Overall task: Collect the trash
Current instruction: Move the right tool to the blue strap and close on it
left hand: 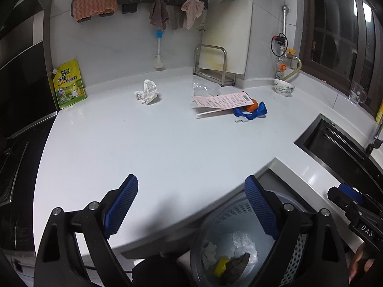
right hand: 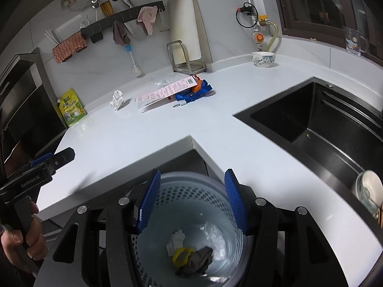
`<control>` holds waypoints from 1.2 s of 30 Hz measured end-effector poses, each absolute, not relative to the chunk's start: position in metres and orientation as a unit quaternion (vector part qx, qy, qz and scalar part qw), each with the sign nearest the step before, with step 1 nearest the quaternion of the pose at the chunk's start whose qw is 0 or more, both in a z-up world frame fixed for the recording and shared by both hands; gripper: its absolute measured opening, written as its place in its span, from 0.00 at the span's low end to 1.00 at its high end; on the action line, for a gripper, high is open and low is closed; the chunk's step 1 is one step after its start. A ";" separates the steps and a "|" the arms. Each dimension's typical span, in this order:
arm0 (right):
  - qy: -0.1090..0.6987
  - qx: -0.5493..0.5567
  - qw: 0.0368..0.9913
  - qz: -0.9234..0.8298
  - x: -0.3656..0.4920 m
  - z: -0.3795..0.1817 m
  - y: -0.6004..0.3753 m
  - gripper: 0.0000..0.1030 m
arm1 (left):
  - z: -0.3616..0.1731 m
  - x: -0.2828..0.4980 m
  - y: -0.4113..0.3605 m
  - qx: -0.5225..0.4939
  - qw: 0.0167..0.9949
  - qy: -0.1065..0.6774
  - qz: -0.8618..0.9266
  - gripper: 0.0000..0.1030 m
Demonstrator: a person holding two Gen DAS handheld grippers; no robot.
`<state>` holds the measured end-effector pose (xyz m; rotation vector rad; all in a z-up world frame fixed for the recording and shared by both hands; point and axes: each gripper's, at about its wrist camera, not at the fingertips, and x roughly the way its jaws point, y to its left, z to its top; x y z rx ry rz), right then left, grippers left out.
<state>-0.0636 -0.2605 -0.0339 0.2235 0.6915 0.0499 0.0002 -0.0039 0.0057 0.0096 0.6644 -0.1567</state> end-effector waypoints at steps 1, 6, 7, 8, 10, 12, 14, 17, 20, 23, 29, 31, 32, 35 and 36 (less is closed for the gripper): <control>0.340 0.108 0.934 0.024 -0.059 -0.035 -0.260 0.52 | 0.007 0.007 -0.003 0.005 0.942 0.326 -0.076 0.86; 0.349 0.109 0.930 0.028 -0.025 -0.035 -0.257 0.52 | 0.010 0.042 0.006 0.005 0.944 0.320 -0.072 0.87; 0.351 0.107 0.930 0.028 -0.019 -0.036 -0.256 0.52 | 0.011 0.049 0.007 0.005 0.945 0.320 -0.073 0.87; 0.352 0.102 0.930 0.026 -0.010 -0.036 -0.254 0.52 | 0.011 0.055 0.009 0.005 0.945 0.319 -0.073 0.87; 0.354 0.103 0.929 0.022 0.003 -0.036 -0.253 0.52 | 0.012 0.069 0.012 0.010 0.946 0.316 -0.072 0.87; 0.356 0.112 0.927 0.020 0.018 -0.036 -0.255 0.52 | 0.013 0.082 0.015 0.013 0.947 0.314 -0.071 0.87; 0.359 0.118 0.926 0.015 0.034 -0.036 -0.256 0.52 | 0.013 0.094 0.018 0.013 0.947 0.314 -0.072 0.87; 0.361 0.114 0.925 0.011 0.063 -0.035 -0.253 0.52 | 0.012 0.111 0.022 0.012 0.947 0.313 -0.076 0.87; 0.367 0.105 0.924 0.009 0.094 -0.034 -0.247 0.52 | 0.010 0.125 0.022 0.015 0.946 0.313 -0.080 0.87; 0.381 0.090 0.920 0.009 0.126 -0.037 -0.240 0.52 | 0.007 0.137 0.023 0.012 0.945 0.316 -0.084 0.87; 0.414 0.093 0.906 0.005 0.181 -0.049 -0.235 0.52 | 0.000 0.155 0.025 0.003 0.942 0.324 -0.089 0.87; 0.424 0.095 0.901 -0.003 0.196 -0.054 -0.235 0.52 | -0.001 0.159 0.025 0.003 0.941 0.325 -0.090 0.87; 0.427 0.096 0.899 -0.007 0.201 -0.056 -0.235 0.52 | -0.001 0.161 0.025 0.003 0.941 0.326 -0.090 0.87; 0.436 0.100 0.894 -0.018 0.217 -0.063 -0.236 0.52 | -0.003 0.164 0.025 0.001 0.940 0.329 -0.093 0.87; 0.438 0.100 0.893 -0.019 0.220 -0.063 -0.236 0.52 | -0.004 0.165 0.024 0.002 0.940 0.329 -0.093 0.87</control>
